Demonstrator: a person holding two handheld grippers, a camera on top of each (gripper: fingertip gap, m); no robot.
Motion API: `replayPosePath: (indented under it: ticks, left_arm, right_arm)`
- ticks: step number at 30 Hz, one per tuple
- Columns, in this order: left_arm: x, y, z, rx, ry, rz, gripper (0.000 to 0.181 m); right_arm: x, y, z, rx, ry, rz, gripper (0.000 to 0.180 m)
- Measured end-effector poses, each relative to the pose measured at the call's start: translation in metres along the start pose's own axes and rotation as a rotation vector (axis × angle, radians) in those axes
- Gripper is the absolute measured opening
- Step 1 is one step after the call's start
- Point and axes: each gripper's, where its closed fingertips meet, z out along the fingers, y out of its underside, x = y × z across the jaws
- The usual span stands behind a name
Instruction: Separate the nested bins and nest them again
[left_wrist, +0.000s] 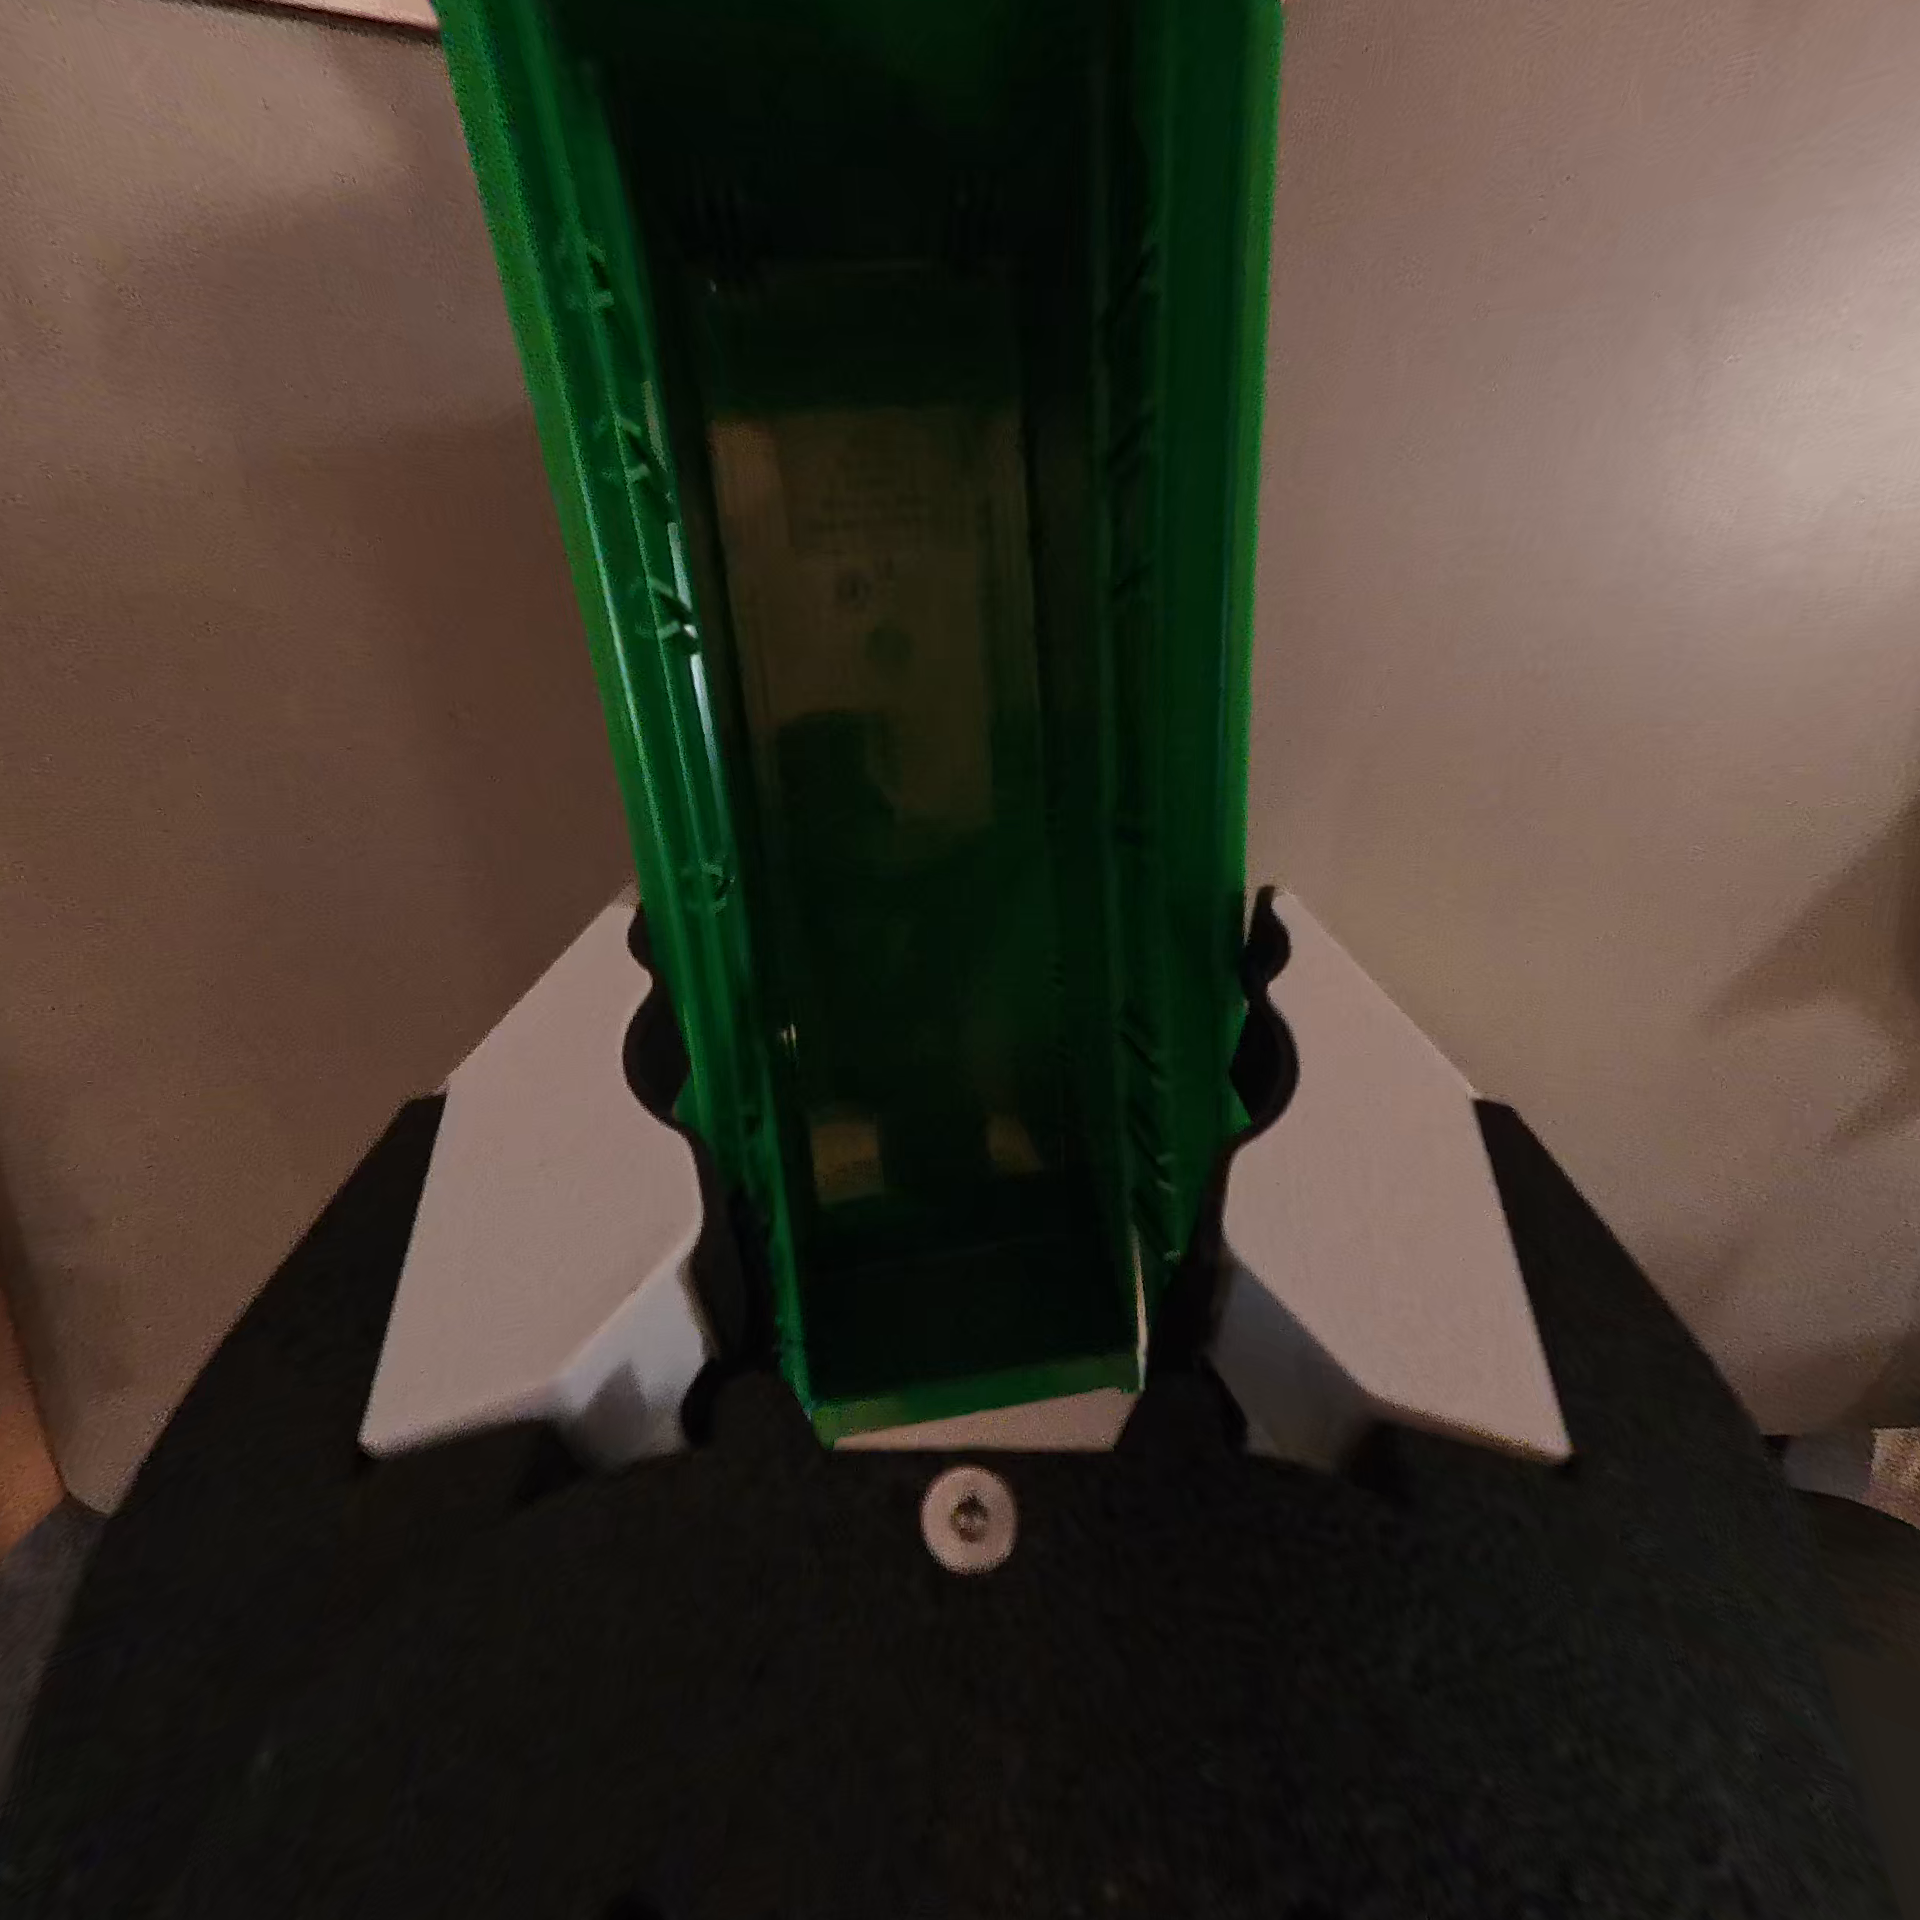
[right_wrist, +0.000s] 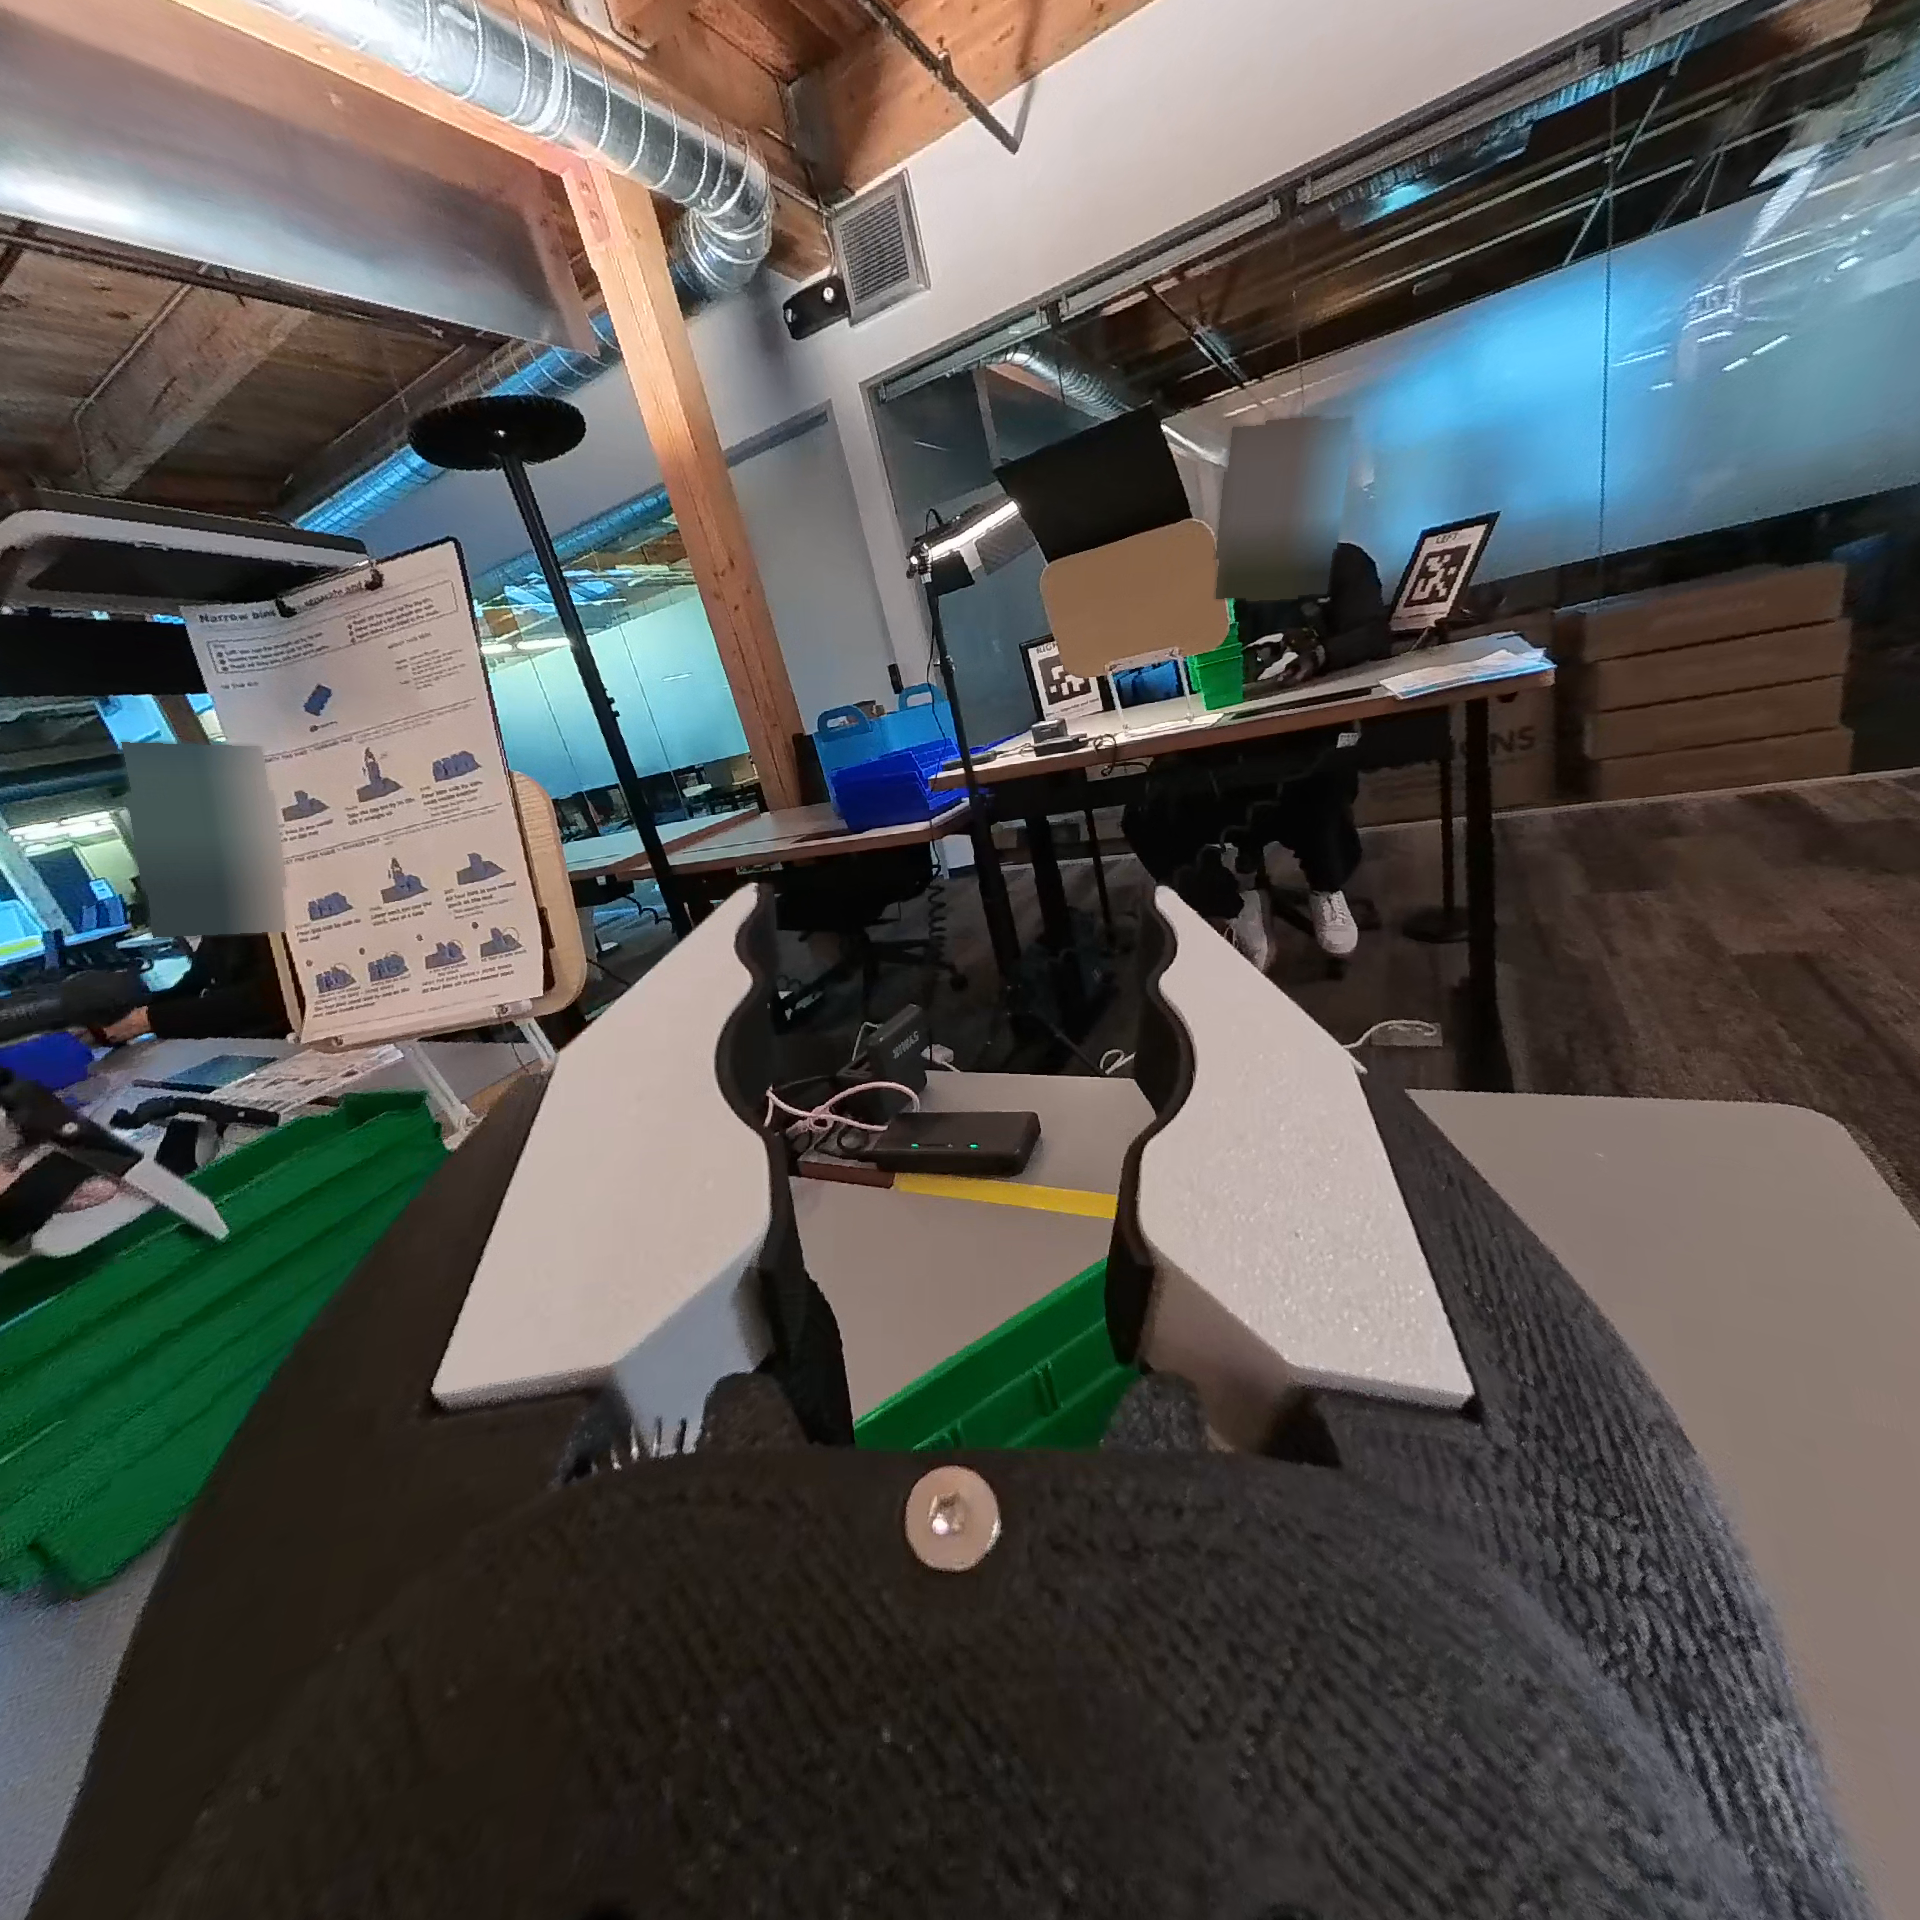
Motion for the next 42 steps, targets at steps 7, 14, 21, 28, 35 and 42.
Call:
replayPosePath:
  ticks: [7,14,21,28,35,42]
  left_arm:
    - [0.002,-0.002,-0.002,0.048,0.114,-0.066,0.108]
    - [0.006,0.005,-0.003,0.004,0.083,-0.062,0.123]
    - [0.004,0.007,0.003,-0.025,0.008,-0.03,0.1]
    - [0.002,0.003,-0.009,0.003,-0.039,0.04,0.095]
    - [-0.007,-0.001,-0.022,0.029,-0.027,0.036,0.096]
    - [-0.003,-0.003,-0.027,0.058,-0.022,0.061,0.094]
  right_arm:
    - [0.0,0.002,0.001,-0.008,0.002,-0.002,0.068]
    - [-0.001,0.004,0.003,-0.019,-0.004,-0.004,0.068]
    - [-0.003,0.006,0.004,-0.031,-0.016,-0.005,0.067]
    - [-0.004,0.009,0.006,-0.04,-0.024,-0.003,0.067]
    - [-0.017,-0.002,0.004,0.022,-0.136,0.096,0.066]
    - [-0.018,-0.004,0.005,0.043,-0.166,0.138,0.066]
